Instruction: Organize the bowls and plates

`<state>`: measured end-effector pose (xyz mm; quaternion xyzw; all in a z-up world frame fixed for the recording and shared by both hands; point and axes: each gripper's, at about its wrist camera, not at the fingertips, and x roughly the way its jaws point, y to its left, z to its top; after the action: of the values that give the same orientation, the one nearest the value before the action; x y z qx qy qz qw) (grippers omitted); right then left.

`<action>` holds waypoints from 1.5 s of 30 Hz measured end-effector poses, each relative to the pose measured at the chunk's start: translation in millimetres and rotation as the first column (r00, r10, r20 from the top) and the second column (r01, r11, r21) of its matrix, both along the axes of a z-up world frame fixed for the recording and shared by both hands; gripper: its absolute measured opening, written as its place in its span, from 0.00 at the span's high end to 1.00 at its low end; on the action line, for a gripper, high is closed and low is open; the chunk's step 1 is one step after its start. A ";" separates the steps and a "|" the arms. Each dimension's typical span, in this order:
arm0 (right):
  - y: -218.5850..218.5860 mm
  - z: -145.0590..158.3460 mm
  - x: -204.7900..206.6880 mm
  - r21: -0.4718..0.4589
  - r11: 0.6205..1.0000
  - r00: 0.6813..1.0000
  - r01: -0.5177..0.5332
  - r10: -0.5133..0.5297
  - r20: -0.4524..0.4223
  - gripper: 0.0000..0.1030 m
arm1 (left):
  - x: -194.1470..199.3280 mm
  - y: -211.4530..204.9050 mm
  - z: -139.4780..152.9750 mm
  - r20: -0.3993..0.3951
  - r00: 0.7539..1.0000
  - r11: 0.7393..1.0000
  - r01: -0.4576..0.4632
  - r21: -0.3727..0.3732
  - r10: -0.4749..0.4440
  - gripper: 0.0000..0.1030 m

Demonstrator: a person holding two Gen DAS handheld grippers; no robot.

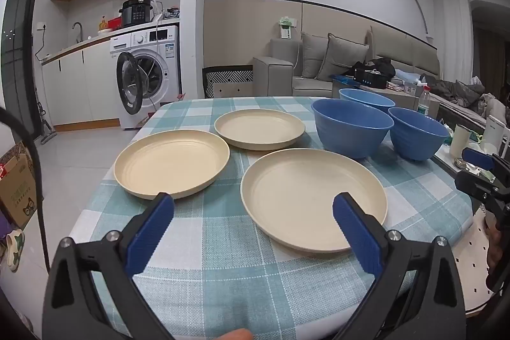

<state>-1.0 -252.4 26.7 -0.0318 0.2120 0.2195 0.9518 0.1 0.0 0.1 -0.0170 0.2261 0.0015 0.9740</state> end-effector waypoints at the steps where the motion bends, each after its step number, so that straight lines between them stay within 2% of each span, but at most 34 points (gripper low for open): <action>1: -0.1 -0.1 0.1 -0.001 1.000 1.000 0.000 0.000 -0.001 0.00 | 0.0 -0.3 0.1 0.000 1.000 1.000 0.001 -0.002 -0.001 0.02; 6: 0.3 -0.4 0.6 -0.004 1.000 1.000 0.000 0.000 -0.002 0.00 | 0.2 -7.1 0.1 0.002 1.000 1.000 0.006 0.005 -0.006 0.02; 7: 0.7 -0.4 0.7 -0.005 1.000 1.000 -0.002 0.002 -0.002 0.00 | 1.8 0.4 -0.2 0.006 1.000 1.000 -0.003 -0.021 0.003 0.02; 45: -0.5 -2.1 -0.6 0.003 1.000 1.000 -0.005 0.005 0.010 0.00 | -2.9 -2.1 6.3 0.015 1.000 1.000 0.002 -0.011 -0.002 0.02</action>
<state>-1.6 -252.9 24.6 -0.0318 0.2069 0.2219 0.9523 -2.9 -2.1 6.4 -0.0224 0.2189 -0.0007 0.9755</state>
